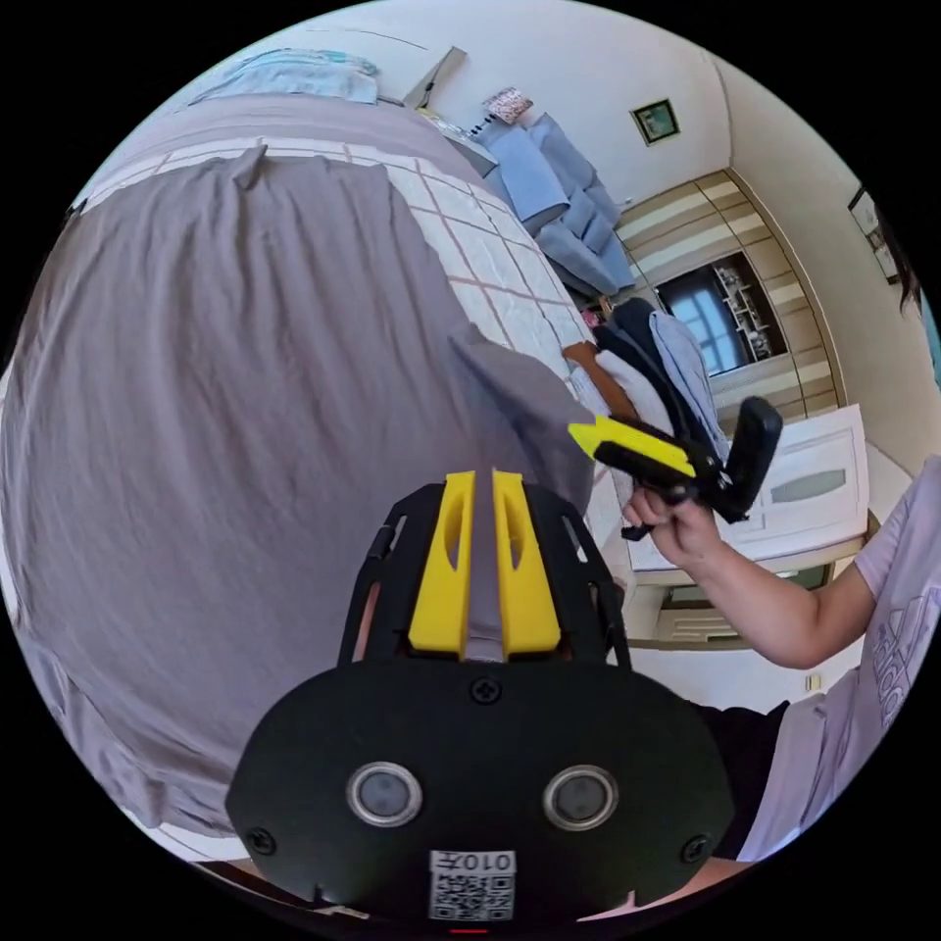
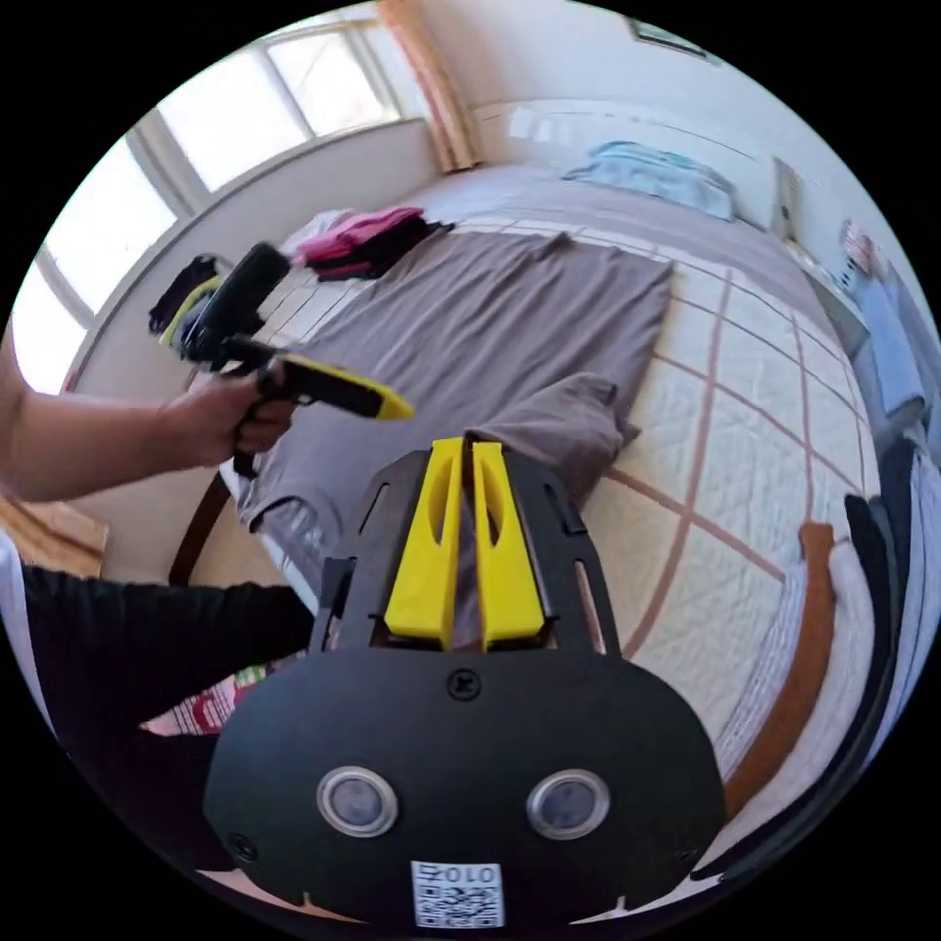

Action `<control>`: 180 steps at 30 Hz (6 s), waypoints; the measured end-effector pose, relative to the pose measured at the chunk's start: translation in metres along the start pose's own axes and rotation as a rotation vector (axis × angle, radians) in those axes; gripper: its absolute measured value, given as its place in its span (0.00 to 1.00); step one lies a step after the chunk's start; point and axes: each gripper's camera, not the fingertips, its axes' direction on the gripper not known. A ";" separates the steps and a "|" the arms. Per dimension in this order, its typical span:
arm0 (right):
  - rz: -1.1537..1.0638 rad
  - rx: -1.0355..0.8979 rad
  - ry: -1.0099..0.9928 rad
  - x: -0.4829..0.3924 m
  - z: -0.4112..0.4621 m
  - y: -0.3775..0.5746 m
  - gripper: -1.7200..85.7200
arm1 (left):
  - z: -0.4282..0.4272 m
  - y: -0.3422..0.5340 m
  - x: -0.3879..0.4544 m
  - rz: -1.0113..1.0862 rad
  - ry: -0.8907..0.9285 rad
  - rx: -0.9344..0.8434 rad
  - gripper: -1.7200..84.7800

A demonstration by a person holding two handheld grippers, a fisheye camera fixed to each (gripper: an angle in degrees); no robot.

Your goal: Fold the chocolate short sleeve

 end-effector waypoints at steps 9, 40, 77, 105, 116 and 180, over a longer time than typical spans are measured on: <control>0.176 -0.075 -0.031 0.013 0.009 0.037 0.11 | 0.012 0.023 -0.093 -0.084 0.044 -0.010 0.07; 0.512 -0.428 0.456 0.116 -0.042 0.043 0.05 | 0.165 -0.098 -0.004 0.133 0.240 -0.078 0.02; 0.299 -0.401 0.500 0.110 0.080 -0.091 0.06 | 0.205 0.038 0.223 0.593 -0.128 -0.428 0.04; -0.195 0.107 -0.163 -0.160 0.151 -0.267 0.10 | -0.419 0.068 0.056 -0.501 -0.459 0.324 0.09; -0.619 -0.074 -0.144 -0.332 0.270 -0.369 0.10 | -0.551 0.089 -0.034 -1.022 -0.207 0.569 0.08; 0.124 -0.152 -0.182 -0.049 0.196 -0.239 0.08 | -0.279 -0.227 0.373 0.215 -0.603 -0.070 0.08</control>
